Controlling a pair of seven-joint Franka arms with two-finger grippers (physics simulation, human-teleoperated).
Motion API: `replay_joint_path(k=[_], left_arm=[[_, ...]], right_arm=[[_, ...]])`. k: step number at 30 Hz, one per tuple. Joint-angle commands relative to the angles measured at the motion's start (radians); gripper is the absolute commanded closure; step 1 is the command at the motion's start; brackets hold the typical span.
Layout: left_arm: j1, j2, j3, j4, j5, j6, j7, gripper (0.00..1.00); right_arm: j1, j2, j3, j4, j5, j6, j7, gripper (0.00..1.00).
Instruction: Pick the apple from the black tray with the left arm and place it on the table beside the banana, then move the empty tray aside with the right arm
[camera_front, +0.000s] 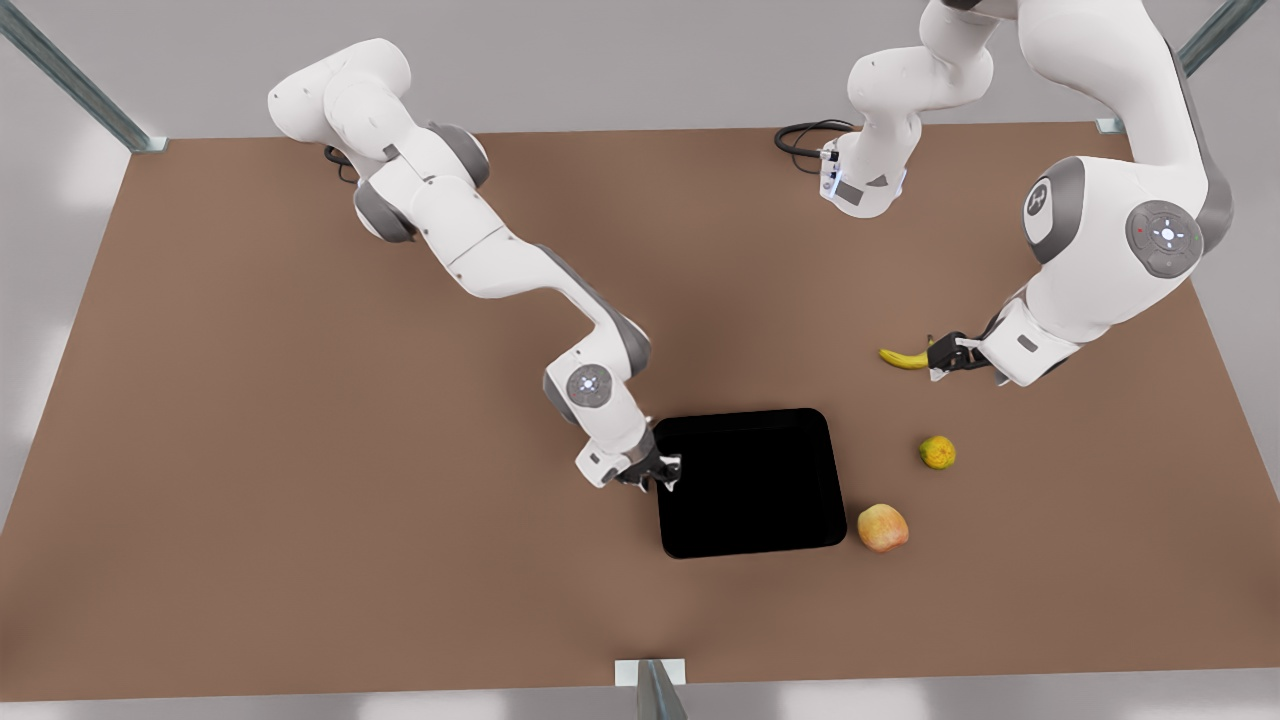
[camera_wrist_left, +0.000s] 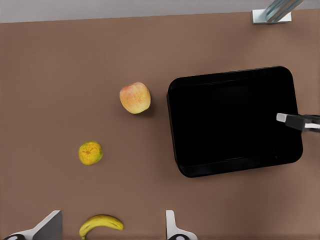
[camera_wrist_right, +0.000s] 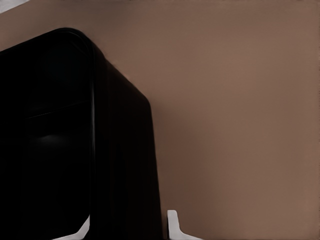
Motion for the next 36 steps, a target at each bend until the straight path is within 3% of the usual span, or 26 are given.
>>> replay_joint_path(k=[1,5,24,32,36], left_arm=[[0.000,-0.001,-0.001,0.000,0.000,-0.001,0.006,0.00],[0.000,-0.001,-0.001,0.000,0.000,-0.001,0.005,0.00],[0.000,0.002,-0.001,0.000,0.002,-0.001,0.005,0.00],[0.000,0.005,-0.001,0.000,0.000,0.000,0.005,0.00],[0.002,0.004,-0.001,0.000,0.002,-0.001,0.006,0.00]], right_arm=[[-0.001,-0.003,-0.002,-0.001,0.000,0.000,-0.025,0.45],[-0.001,-0.003,-0.002,-0.005,0.000,-0.003,-0.047,0.58],[-0.010,-0.073,0.005,-0.008,0.001,-0.138,-0.090,0.82],[-0.010,-0.073,0.004,-0.008,0.001,-0.141,-0.091,0.83],[-0.018,-0.136,0.004,-0.011,0.009,-0.253,-0.117,0.86]])
